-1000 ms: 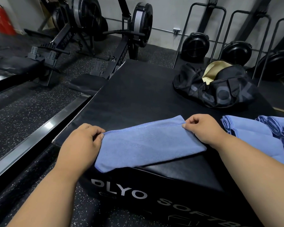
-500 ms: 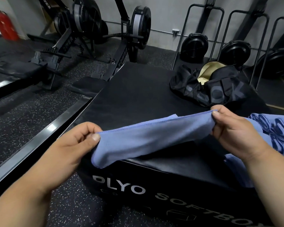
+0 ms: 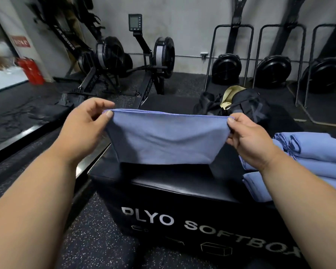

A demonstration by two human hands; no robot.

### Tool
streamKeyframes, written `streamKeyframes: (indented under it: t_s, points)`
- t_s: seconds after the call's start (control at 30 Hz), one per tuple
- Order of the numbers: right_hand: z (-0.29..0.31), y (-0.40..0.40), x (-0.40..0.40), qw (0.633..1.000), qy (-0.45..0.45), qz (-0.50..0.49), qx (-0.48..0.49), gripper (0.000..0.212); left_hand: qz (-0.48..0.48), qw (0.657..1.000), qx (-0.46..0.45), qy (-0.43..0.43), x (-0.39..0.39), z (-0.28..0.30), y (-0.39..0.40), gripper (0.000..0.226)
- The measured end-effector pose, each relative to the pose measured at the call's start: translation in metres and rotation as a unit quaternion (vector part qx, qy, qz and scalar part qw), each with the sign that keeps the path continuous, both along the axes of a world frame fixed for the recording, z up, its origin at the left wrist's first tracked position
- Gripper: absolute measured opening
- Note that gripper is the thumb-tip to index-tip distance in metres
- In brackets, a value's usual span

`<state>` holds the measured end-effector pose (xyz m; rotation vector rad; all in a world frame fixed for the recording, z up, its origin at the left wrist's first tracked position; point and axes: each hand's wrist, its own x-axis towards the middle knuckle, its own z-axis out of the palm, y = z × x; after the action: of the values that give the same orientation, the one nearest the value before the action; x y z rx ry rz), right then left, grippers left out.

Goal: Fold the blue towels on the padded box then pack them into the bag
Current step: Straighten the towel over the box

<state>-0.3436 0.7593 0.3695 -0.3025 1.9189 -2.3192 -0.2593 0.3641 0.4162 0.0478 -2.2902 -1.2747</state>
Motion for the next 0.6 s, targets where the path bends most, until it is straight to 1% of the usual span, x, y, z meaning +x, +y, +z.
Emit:
streamKeyframes:
  t_s: [0.07, 0.13, 0.23, 0.27, 0.3, 0.33, 0.37, 0.4, 0.47, 0.6]
  points:
    - [-0.005, 0.004, 0.007, 1.0, -0.006, 0.005, -0.002, 0.019, -0.024, 0.999, 0.032, -0.008, 0.027, -0.005, 0.003, 0.017]
    - [-0.017, 0.007, 0.018, 1.0, -0.017, 0.009, 0.018, 0.021, -0.062, 0.994, 0.067, -0.066, 0.056, -0.031, 0.002, 0.02]
    - [-0.04, 0.011, 0.038, 0.996, -0.039, 0.034, 0.069, 0.017, -0.093, 0.971, 0.141, -0.169, 0.095, -0.073, 0.003, 0.015]
    - [-0.047, 0.012, 0.044, 0.995, -0.054, 0.048, 0.075, 0.018, -0.1, 0.966, 0.142, -0.192, 0.102, -0.083, 0.003, 0.028]
    - [-0.055, 0.013, 0.049, 0.993, -0.065, 0.058, 0.081, 0.024, -0.107, 0.96, 0.149, -0.211, 0.107, -0.09, 0.004, 0.04]
    - [-0.06, 0.014, 0.053, 0.992, -0.072, 0.062, 0.083, 0.025, -0.106, 0.959, 0.154, -0.214, 0.109, -0.097, 0.003, 0.037]
    - [-0.064, 0.013, 0.056, 0.992, -0.076, 0.061, 0.081, 0.02, -0.105, 0.957, 0.168, -0.213, 0.108, -0.1, 0.004, 0.023]
    - [-0.069, 0.013, 0.058, 0.992, -0.083, 0.063, 0.078, 0.016, -0.098, 0.957, 0.173, -0.21, 0.105, -0.104, 0.002, 0.015]
    - [-0.076, 0.009, 0.059, 0.99, -0.097, 0.056, 0.087, 0.018, -0.069, 0.96, 0.178, -0.205, 0.096, -0.114, -0.003, 0.017]
    - [-0.091, -0.006, 0.052, 0.982, -0.106, 0.021, 0.155, 0.016, -0.029, 0.962, 0.181, -0.203, 0.072, -0.137, -0.005, 0.019]
